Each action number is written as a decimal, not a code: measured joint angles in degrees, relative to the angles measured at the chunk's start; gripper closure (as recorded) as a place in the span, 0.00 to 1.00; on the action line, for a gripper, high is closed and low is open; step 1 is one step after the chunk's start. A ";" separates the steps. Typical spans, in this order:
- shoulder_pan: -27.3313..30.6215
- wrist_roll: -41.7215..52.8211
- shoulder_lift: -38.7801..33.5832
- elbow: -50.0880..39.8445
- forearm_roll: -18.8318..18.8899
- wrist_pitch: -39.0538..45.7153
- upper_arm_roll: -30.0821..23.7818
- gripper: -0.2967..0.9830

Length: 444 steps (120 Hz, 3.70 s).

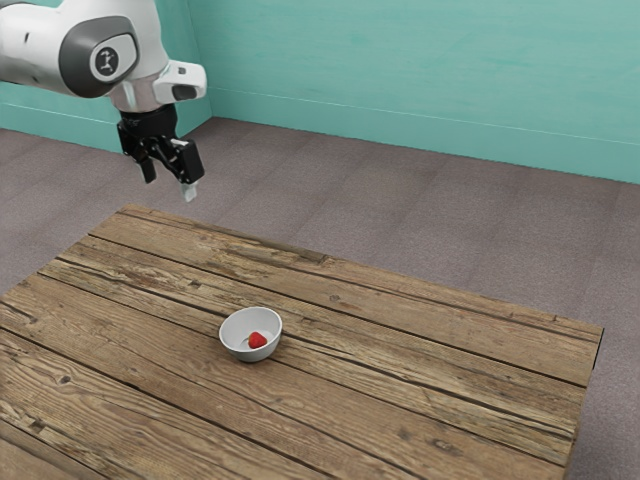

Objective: Take strawberry from the bowl

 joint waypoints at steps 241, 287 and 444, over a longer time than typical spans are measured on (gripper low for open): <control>-4.68 47.17 23.63 -13.23 -0.51 29.78 -0.88 0.53; -5.18 50.53 26.02 -13.10 -0.73 32.71 -1.05 0.53; -22.39 49.08 30.28 -1.32 -6.56 24.76 -2.37 0.69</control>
